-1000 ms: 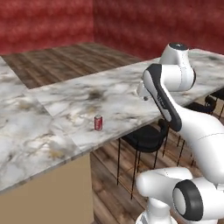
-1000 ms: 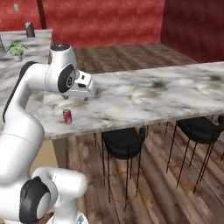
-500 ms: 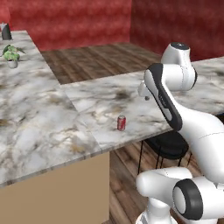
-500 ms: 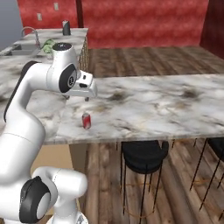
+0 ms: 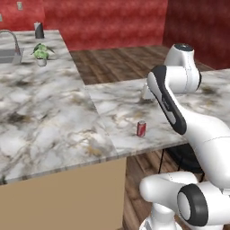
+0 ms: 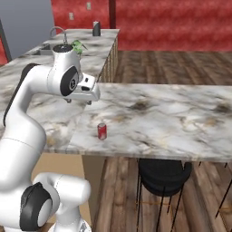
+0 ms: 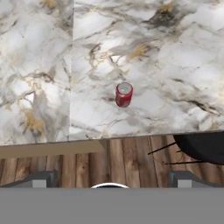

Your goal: Four empty soda cans are scattered around the kitchen. Gather all the cans and cluster them next to the stove for recycling.

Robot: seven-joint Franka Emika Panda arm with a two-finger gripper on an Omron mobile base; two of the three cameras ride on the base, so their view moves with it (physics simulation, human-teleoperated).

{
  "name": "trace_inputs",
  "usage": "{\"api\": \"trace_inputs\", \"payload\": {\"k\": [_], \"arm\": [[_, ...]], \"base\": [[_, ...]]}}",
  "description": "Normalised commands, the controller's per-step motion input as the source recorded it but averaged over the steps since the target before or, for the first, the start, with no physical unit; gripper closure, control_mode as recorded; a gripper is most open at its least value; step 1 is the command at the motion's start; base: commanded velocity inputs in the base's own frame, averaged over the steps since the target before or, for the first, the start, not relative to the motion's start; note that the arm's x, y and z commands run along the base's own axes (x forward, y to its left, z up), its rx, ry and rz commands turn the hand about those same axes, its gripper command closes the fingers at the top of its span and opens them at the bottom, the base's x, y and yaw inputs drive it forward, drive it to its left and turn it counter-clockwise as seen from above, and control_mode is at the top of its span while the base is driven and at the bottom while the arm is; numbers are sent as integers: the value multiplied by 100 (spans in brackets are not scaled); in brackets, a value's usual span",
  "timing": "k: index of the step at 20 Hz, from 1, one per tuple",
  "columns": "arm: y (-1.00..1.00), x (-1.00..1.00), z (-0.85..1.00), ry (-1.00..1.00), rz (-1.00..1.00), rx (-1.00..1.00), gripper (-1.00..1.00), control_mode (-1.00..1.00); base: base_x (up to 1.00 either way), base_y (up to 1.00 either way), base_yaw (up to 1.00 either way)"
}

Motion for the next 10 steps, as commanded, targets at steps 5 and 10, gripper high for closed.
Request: {"api": "trace_inputs", "payload": {"k": [5,10], "arm": [[0,0,0,0,0,0,-100,100],[0,0,0,0,0,0,-100,100]], "base": [[26,-16,18],[0,0,1]]}}
